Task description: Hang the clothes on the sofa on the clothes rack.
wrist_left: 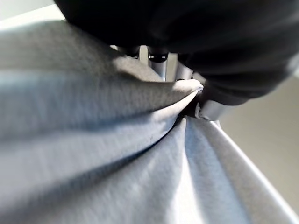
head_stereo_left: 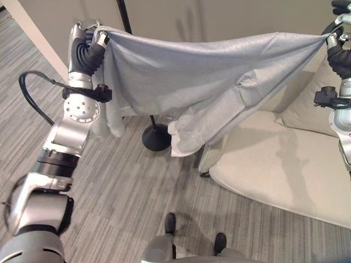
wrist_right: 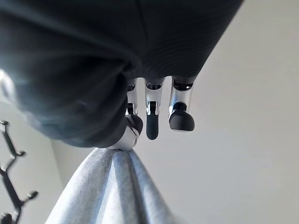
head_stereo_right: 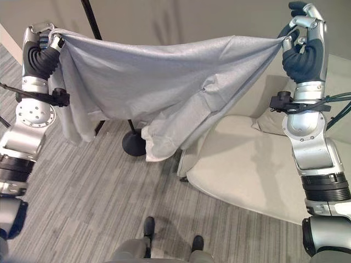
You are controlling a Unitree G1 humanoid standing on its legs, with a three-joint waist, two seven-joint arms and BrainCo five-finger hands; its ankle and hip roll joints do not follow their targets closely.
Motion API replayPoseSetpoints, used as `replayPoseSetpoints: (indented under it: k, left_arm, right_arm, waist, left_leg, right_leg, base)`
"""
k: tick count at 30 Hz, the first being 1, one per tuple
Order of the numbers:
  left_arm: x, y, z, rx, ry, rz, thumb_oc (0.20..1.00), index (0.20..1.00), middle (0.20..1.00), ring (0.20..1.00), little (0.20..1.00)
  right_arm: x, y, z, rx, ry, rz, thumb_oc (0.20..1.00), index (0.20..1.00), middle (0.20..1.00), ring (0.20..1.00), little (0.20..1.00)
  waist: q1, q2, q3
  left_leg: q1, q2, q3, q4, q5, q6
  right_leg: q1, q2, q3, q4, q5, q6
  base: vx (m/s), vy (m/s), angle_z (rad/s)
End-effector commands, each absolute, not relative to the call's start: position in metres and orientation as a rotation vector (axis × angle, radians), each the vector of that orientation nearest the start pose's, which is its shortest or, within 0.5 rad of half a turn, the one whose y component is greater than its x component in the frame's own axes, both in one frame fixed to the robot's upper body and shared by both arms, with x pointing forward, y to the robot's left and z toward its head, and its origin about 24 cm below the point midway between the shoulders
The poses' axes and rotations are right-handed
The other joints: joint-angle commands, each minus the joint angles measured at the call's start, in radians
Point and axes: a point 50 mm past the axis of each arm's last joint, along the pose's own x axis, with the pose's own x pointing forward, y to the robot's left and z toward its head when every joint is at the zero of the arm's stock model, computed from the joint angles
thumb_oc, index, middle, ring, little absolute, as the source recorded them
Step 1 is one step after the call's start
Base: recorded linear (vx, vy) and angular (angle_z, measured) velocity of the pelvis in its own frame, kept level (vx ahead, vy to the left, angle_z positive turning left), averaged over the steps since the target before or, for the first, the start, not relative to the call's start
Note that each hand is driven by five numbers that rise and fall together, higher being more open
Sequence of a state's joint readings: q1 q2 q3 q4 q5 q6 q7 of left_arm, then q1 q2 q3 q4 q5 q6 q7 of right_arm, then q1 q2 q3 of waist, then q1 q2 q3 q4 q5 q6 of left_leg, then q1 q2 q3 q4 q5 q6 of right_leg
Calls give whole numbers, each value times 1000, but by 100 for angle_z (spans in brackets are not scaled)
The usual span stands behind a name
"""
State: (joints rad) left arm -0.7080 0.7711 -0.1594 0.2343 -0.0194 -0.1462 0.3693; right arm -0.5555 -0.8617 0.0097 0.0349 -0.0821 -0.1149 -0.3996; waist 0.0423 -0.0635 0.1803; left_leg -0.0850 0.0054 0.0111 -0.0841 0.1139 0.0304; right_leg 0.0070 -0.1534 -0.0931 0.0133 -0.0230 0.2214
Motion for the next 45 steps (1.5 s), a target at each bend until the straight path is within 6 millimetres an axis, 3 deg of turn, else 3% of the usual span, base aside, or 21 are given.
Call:
replayPoseSetpoints:
  k: [1,6,7,10,12,13,14,17,19,20,22,23,24,25,27,31,32,34,35,38,45]
  left_arm:
    - [327,238,283,648,-797,330,200,200,200,200,200]
    - [325,242,268,611,-760,326,200,200,200,200,200]
    - [325,241,265,610,-754,321,200,200,200,200,200]
    - [323,243,263,607,-750,328,200,200,200,200,200]
    - [323,242,268,608,-770,318,200,200,200,200,200]
    - [323,242,269,608,-770,317,200,200,200,200,200]
    - [324,242,275,611,-785,320,200,200,200,200,200]
    - [329,240,278,602,-789,316,200,200,200,200,200]
    - [327,242,281,601,-798,318,200,200,200,200,200]
    - [327,240,280,609,-799,316,200,200,200,200,200]
    - [326,243,280,624,-796,319,200,200,200,200,200]
    - [325,245,281,638,-798,326,200,200,200,200,200]
    - [324,246,282,640,-798,328,200,200,200,200,200]
    - [321,252,285,657,-804,350,200,200,200,200,200]
    - [316,257,294,696,-828,379,200,200,200,200,200]
    - [314,259,292,711,-819,384,200,200,200,200,200]
    - [314,259,292,711,-820,384,200,200,200,200,200]
    - [314,259,288,709,-806,385,200,200,200,200,200]
    - [315,258,285,689,-798,386,200,200,200,200,200]
    - [318,251,283,638,-805,370,200,200,200,200,200]
    - [321,247,267,598,-758,343,200,200,200,200,200]
  right_arm:
    - [286,-270,302,-822,-897,-503,200,200,200,200,200]
    - [287,-269,294,-807,-875,-482,200,200,200,200,200]
    - [287,-269,294,-804,-870,-477,200,200,200,200,200]
    - [287,-268,295,-812,-872,-468,200,200,200,200,200]
    - [285,-268,299,-808,-885,-463,200,200,200,200,200]
    - [285,-268,299,-807,-885,-464,200,200,200,200,200]
    - [283,-273,302,-815,-888,-485,200,200,200,200,200]
    - [281,-279,299,-824,-878,-524,200,200,200,200,200]
    - [281,-276,296,-831,-875,-500,200,200,200,200,200]
    - [280,-278,293,-835,-860,-501,200,200,200,200,200]
    - [282,-272,292,-810,-869,-488,200,200,200,200,200]
    - [283,-269,291,-793,-875,-486,200,200,200,200,200]
    - [284,-269,291,-791,-876,-485,200,200,200,200,200]
    - [288,-260,292,-762,-895,-472,200,200,200,200,200]
    - [293,-254,299,-757,-913,-462,200,200,200,200,200]
    - [294,-255,298,-766,-901,-448,200,200,200,200,200]
    - [294,-255,298,-766,-902,-448,200,200,200,200,200]
    - [296,-255,295,-768,-884,-436,200,200,200,200,200]
    - [297,-258,292,-777,-867,-446,200,200,200,200,200]
    - [296,-259,292,-765,-868,-454,200,200,200,200,200]
    - [296,-264,282,-788,-824,-452,200,200,200,200,200]
  waist:
    - [-8,-13,-92]
    - [-10,-7,-94]
    - [-12,-11,-80]
    - [-15,-17,-57]
    - [-16,-24,-53]
    - [-16,-25,-56]
    - [-20,-22,-63]
    - [-21,-13,-69]
    - [-12,2,-77]
    - [-18,22,-99]
    - [-28,24,-99]
    - [-29,18,-93]
    - [-26,14,-96]
    - [-5,7,-87]
    - [18,15,-82]
    - [22,0,-94]
    - [23,0,-93]
    - [28,-18,-94]
    - [19,-28,-85]
    - [15,-22,-74]
    - [-9,3,-101]
  left_leg:
    - [47,-45,27,-3,-88,-97]
    - [72,-64,14,9,-105,-84]
    - [62,-72,-1,97,-152,-77]
    - [8,-60,3,198,-177,-91]
    - [-63,22,-21,201,-148,-102]
    - [-63,22,-22,196,-146,-103]
    - [-86,110,-37,135,-72,-127]
    - [-170,228,-56,45,25,-189]
    - [-146,228,-100,50,27,-200]
    - [-134,204,-125,84,-16,-219]
    - [-133,161,-101,138,-68,-202]
    - [-133,148,-84,149,-79,-193]
    - [-136,147,-77,152,-81,-191]
    - [-133,134,-29,155,-104,-175]
    - [-132,130,31,135,-101,-153]
    - [-95,48,78,57,-88,-114]
    - [-95,48,79,55,-83,-113]
    - [-71,11,90,33,-75,-97]
    - [-40,-21,92,24,-80,-84]
    - [3,-46,82,6,-80,-74]
    - [82,-56,66,-2,-110,-64]
  right_leg:
    - [-20,166,46,2,-15,-114]
    - [12,165,53,-62,24,-109]
    - [18,153,57,-56,20,-113]
    - [29,130,57,-62,19,-113]
    - [25,79,66,-69,4,-90]
    - [23,80,66,-69,3,-90]
    - [20,50,63,-70,-17,-76]
    - [72,-18,83,-81,-63,-42]
    - [84,-31,105,-86,-52,-30]
    - [107,-90,102,-88,-30,0]
    - [83,-154,101,-73,33,14]
    - [57,-169,107,-68,74,12]
    - [52,-172,115,-70,76,14]
    - [1,-200,87,-66,174,15]
    - [-33,-179,9,-53,175,-12]
    - [-21,-20,-19,-27,42,-40]
    - [-23,-20,-18,-27,44,-40]
    - [-23,74,-5,-27,8,-59]
    - [-44,145,44,-31,-1,-81]
    - [-14,168,73,-62,5,-110]
    - [28,176,47,-101,25,-109]
  base:
    - [84,124,21]
    - [67,51,25]
    - [88,88,5]
    - [36,107,6]
    - [85,235,9]
    - [166,250,9]
    - [192,292,14]
    - [341,423,18]
    - [377,473,-8]
    - [509,698,-55]
    - [343,589,-77]
    - [100,313,-48]
    - [37,324,-32]
    - [-29,309,-42]
    - [-36,399,-101]
    - [49,324,-60]
    - [37,174,-17]
    - [93,196,-31]
    - [111,180,-28]
    - [46,131,0]
    - [92,8,10]
